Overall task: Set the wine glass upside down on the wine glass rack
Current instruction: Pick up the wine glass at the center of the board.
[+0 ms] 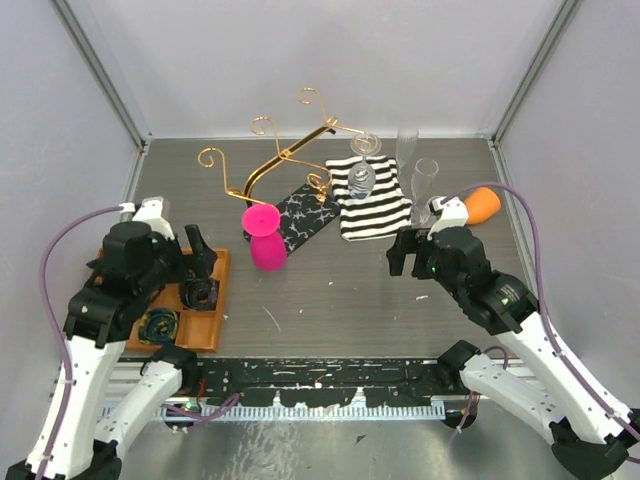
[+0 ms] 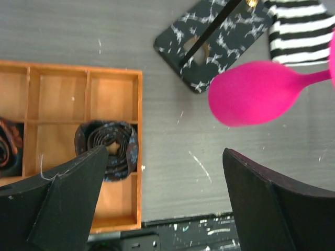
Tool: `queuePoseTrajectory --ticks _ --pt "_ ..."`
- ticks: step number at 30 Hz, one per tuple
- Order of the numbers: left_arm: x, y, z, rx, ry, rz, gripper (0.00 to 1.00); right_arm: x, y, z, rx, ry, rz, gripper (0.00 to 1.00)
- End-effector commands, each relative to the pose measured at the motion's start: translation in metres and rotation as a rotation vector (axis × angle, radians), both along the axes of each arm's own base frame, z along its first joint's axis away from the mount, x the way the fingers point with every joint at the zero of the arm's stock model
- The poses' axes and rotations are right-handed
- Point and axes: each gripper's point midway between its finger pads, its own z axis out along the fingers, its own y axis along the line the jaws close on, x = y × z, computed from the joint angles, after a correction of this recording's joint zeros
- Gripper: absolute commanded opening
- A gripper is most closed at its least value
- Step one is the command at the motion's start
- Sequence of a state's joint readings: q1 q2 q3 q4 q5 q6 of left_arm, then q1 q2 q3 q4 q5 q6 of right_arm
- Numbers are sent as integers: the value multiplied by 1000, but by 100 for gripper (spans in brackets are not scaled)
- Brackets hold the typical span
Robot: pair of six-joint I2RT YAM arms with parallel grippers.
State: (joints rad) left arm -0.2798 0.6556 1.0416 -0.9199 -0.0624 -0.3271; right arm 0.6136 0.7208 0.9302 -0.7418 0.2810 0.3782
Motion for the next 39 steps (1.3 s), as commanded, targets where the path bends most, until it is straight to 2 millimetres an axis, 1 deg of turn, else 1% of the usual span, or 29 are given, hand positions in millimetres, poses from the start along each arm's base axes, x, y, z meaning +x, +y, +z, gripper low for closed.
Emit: queuePoseTrajectory --ticks 1,3,5,7,9,11,12,13,15,17,19,22,24,26,29,30,32,34,37,39 --pt "-19 6 -20 36 198 28 98 7 0 -3 31 -7 -49 100" --pt "-17 20 -27 65 229 126 98 7 1 -3 48 -10 -56 100" --pt "-15 26 -33 61 249 197 98 8 2 -2 69 -18 -64 100" --pt "-13 21 -39 39 261 188 98 9 4 -2 86 -24 -62 100" --pt "-13 7 -43 -8 268 126 98 9 7 -2 95 -26 -55 100" --pt "-16 -12 -45 -71 284 37 98 10 8 -3 95 -20 -49 100" --pt "-17 -19 -46 -82 296 -6 98 10 9 -3 94 -17 -47 100" --pt "-17 -22 -47 -83 312 -25 98 10 9 -5 90 -11 -47 100" --pt "-17 -20 -47 -43 329 -46 98 9 10 -7 88 -4 -46 100" --pt "-17 -17 -41 4 333 -74 98 9 10 -8 93 -2 -46 100" --pt "-16 -7 -35 51 320 -53 98 9 9 -9 91 -2 -49 100" --pt "-11 7 -20 90 251 18 98 9 8 -8 91 -7 -56 100" --pt "-9 11 -2 85 181 36 98 9 7 -5 97 -15 -59 100" --pt "-8 13 23 57 89 52 98 9 6 -2 98 -24 -64 100" --pt "-8 7 67 -6 -79 20 98 7 8 5 83 -34 -29 100" --pt "-7 2 79 -24 -110 -5 98 6 10 9 77 -38 -2 100" --pt "-5 -17 94 -58 -126 -109 98 3 15 19 87 -63 45 100" --pt "-2 -33 103 -92 -115 -188 98 0 21 32 118 -103 88 100" --pt "6 -53 118 -145 -117 -254 98 -1 18 51 143 -158 89 100" --pt "11 -66 128 -150 -135 -282 98 -2 15 59 152 -180 75 100"
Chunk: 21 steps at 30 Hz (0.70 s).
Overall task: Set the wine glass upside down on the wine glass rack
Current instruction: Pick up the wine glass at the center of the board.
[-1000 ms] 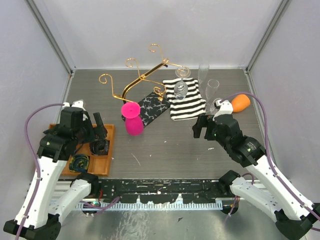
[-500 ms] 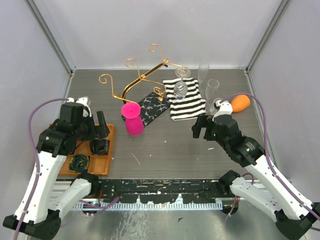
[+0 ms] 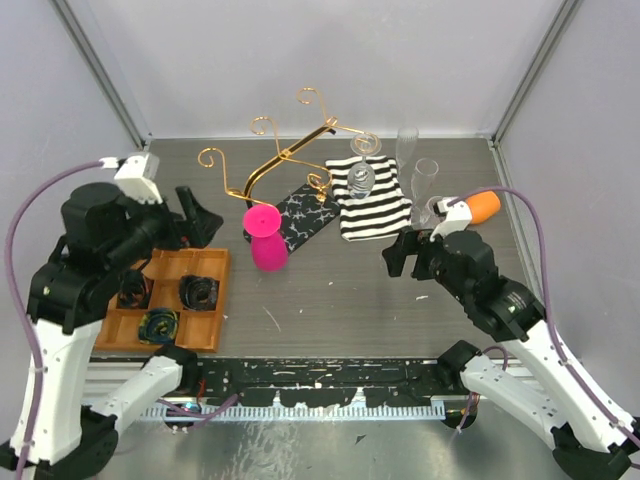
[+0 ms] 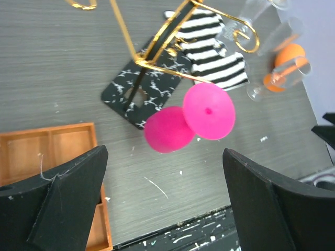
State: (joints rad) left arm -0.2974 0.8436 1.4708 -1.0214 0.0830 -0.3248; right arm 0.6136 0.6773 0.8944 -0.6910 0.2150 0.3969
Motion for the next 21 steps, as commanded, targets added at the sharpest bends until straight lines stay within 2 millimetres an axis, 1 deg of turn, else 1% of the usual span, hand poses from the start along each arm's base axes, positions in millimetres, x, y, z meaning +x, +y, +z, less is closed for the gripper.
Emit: queuePoseTrajectory --ticks 1,2,5,6,7,9,11,12,13,16,18,20,21 --pt "10 -42 21 -33 -33 -149 98 5 -3 58 73 -166 -11 100" --pt "11 -50 25 -13 -42 -155 98 5 -7 62 74 -178 -29 100" --pt "11 -89 28 56 -68 -217 98 3 -16 70 78 -207 -65 100" --pt "6 -111 27 72 -75 -270 98 3 -19 72 79 -213 -78 100" --pt "6 -129 25 81 -79 -300 98 1 -22 75 83 -223 -89 100" --pt "5 -170 18 96 -82 -372 98 -2 -29 83 94 -250 -112 100" --pt "1 -201 16 104 -104 -424 98 -6 -38 90 103 -278 -140 100" --pt "3 -220 6 126 -97 -446 98 -8 -43 95 111 -297 -155 100" --pt "0 -234 2 130 -101 -470 98 -11 -49 100 119 -315 -173 100" --pt "-8 -269 -7 118 -120 -534 98 -18 -67 113 137 -366 -237 100" --pt "-14 -288 -20 103 -127 -571 98 -24 -80 121 145 -393 -283 99" --pt "-24 -309 -34 77 -160 -622 98 -29 -91 129 160 -423 -318 99" --pt "-26 -317 -38 63 -192 -630 98 -32 -95 135 167 -441 -330 99"
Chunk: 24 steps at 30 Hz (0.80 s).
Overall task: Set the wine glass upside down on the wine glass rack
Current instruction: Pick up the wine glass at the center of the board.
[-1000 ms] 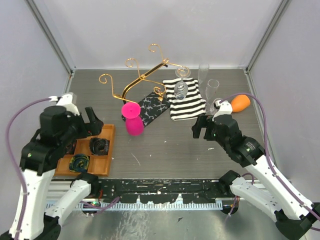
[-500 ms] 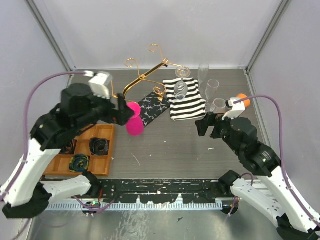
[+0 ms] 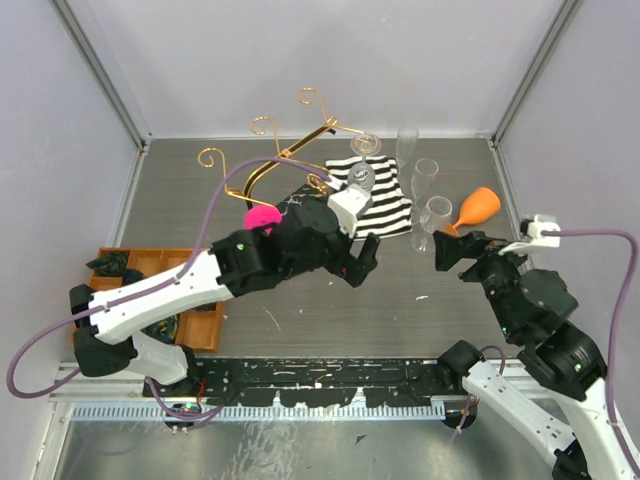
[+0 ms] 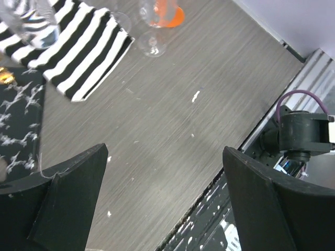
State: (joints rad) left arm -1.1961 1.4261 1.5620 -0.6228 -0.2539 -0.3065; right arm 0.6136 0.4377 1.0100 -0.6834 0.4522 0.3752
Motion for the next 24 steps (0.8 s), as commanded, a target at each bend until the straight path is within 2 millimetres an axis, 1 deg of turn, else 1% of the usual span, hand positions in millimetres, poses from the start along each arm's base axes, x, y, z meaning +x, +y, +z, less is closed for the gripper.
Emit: queuePoseTrajectory --ticks 1,3,6,7,9,12,15,17,21,22,24 --pt "-4 -40 9 -170 -121 -48 98 -13 -33 39 49 -117 -116 99" --pt "0 -54 -6 -197 -130 -46 98 -20 -41 48 53 -144 -127 99" --pt "5 -78 -28 -211 -143 -73 98 -27 -47 54 56 -165 -132 99" --pt "6 -89 -31 -246 -163 -92 98 -27 -48 53 56 -165 -133 99" --pt "4 -106 -48 -274 -183 -144 98 -28 -48 51 57 -162 -134 98" --pt "9 -126 -74 -290 -188 -148 98 -29 -47 49 58 -152 -128 98" --pt "12 -147 -95 -305 -221 -187 98 -30 -49 45 60 -144 -131 98" --pt "16 -157 -111 -323 -242 -184 98 -32 -50 43 66 -144 -133 98" --pt "27 -169 -131 -393 -276 -142 98 -35 -52 41 78 -146 -135 98" --pt "31 -173 -143 -387 -281 -132 98 -35 -53 41 78 -146 -136 98" --pt "38 -176 -155 -390 -301 -108 98 -36 -53 39 75 -142 -137 98"
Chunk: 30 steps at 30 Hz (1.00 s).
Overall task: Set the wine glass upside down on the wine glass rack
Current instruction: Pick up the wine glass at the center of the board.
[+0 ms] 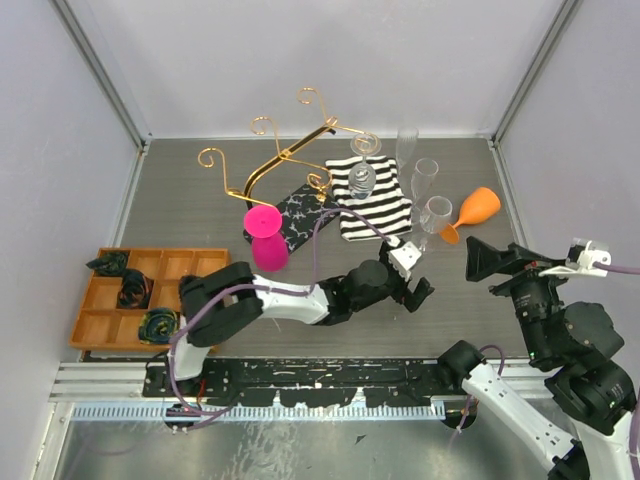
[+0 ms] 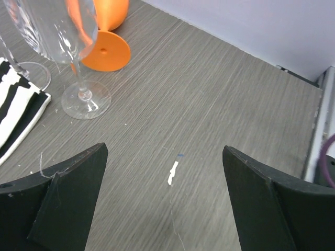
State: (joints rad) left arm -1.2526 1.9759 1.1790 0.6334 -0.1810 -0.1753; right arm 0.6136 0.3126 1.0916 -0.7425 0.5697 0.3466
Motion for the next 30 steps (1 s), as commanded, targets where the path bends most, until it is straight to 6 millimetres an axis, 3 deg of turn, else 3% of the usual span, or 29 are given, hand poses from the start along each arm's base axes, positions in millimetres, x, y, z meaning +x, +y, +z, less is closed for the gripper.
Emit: queuePoseTrajectory --ticks 1,10,15,30 --pt "22 -14 15 -163 -93 67 98 -3 -5 3 23 -14 -19 98" --pt "51 -21 -11 -227 -153 76 98 -5 0 -6 41 4 10 98" --pt "65 -27 -24 -145 -199 117 98 -4 4 -12 48 18 28 98" --pt "107 -33 -30 -58 -293 277 98 -1 20 -24 64 51 84 98"
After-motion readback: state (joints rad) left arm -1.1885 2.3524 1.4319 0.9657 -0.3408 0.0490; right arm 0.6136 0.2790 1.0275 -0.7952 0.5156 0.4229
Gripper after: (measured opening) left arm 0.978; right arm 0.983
